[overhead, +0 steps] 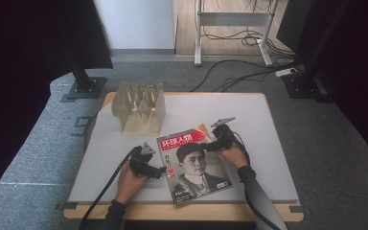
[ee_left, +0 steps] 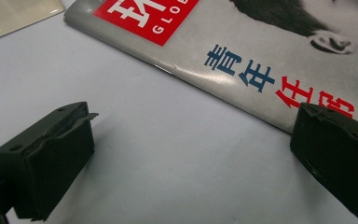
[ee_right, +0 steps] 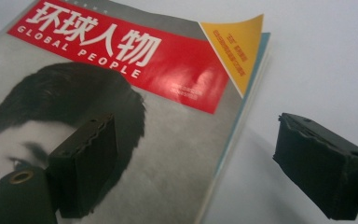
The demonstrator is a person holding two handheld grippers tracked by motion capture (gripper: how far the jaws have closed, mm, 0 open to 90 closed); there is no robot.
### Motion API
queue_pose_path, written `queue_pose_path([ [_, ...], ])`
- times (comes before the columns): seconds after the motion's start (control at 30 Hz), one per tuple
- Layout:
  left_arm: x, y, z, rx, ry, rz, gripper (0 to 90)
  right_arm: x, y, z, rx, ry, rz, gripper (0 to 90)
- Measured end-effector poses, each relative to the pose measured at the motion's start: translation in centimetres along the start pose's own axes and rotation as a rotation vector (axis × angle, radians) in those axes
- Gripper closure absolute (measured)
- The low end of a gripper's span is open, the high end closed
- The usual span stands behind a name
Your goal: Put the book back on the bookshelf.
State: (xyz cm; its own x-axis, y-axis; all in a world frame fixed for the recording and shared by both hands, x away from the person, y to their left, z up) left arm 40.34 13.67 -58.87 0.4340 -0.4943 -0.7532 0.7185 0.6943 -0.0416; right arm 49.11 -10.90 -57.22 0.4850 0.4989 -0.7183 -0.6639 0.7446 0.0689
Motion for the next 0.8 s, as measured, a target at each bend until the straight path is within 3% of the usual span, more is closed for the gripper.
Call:
queue_pose_path([
  [0.27,0.1,0.0,0.1,-0.01,-0.001,0.0,0.0,1.2,0.4,0.5,0.065,-0.026,0.056,16.3],
  [0.43,0.1,0.0,0.1,-0.012,-0.001,0.001,0.0,1.7,0.4,0.8,0.086,-0.032,0.045,17.4],
  [0.67,0.1,0.0,0.1,-0.016,-0.001,0.005,0.0,1.2,0.0,0.7,0.19,-0.058,0.081,23.0],
  [0.8,0.2,0.1,0.2,-0.017,-0.001,0.004,0.0,0.8,0.1,0.3,0.198,-0.051,0.085,26.6],
])
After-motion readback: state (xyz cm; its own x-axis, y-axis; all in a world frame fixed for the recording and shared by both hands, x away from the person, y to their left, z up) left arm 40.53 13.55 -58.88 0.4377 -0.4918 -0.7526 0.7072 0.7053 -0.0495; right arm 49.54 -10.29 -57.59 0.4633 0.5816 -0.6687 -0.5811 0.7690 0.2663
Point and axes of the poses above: each handheld gripper's, and its own axes: x roughly forward along the jaws, z roughly out of its top, y roughly to its left, the point moved 8 cm from there along x, roughly forward along the jaws, and after that the axes turned 3 degrees about -z, right-handed, at the moved point
